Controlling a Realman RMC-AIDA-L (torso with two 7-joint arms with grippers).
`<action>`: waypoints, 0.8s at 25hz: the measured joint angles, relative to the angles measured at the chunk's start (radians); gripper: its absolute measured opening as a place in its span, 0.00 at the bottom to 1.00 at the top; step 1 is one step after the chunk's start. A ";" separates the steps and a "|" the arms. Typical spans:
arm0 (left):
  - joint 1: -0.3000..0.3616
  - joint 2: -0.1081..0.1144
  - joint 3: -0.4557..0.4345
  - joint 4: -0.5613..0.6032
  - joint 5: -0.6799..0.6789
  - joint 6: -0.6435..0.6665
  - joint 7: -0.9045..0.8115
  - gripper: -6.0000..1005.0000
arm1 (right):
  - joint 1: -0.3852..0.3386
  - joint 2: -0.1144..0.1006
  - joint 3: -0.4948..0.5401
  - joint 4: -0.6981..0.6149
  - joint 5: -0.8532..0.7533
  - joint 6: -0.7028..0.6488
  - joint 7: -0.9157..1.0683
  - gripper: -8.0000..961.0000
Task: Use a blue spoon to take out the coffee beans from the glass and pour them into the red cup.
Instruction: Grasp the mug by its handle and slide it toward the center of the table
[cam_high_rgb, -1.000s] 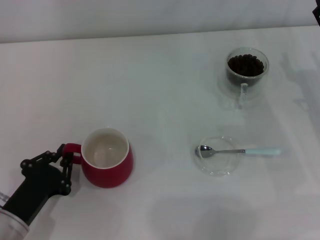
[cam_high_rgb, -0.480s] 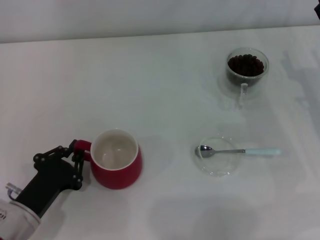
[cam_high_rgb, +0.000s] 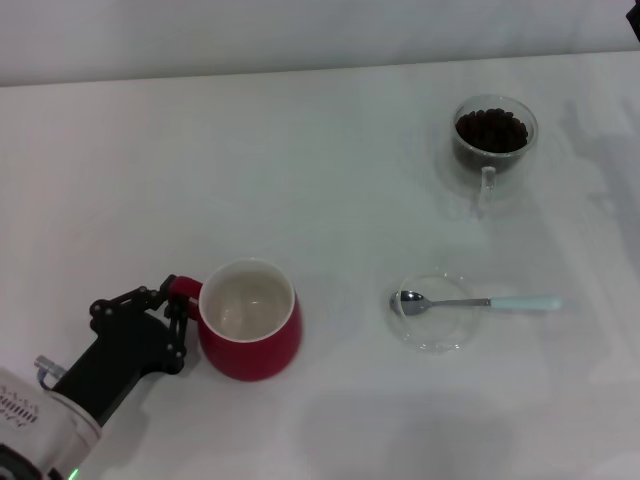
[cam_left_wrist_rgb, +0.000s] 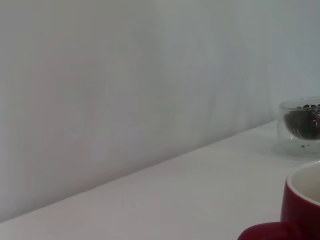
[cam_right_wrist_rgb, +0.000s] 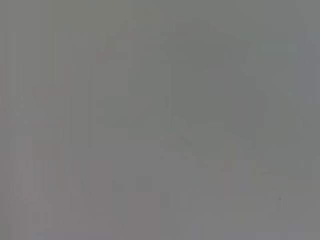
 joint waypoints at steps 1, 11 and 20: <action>-0.005 -0.001 0.000 0.003 0.001 -0.008 0.000 0.11 | 0.000 0.000 0.000 0.000 0.000 0.000 0.000 0.91; -0.014 -0.003 0.001 0.028 0.024 -0.038 0.001 0.10 | 0.001 -0.001 -0.002 0.000 0.000 0.000 0.000 0.91; -0.008 -0.003 -0.001 0.032 0.022 -0.038 -0.005 0.11 | 0.000 -0.001 -0.002 0.000 0.000 0.000 0.000 0.91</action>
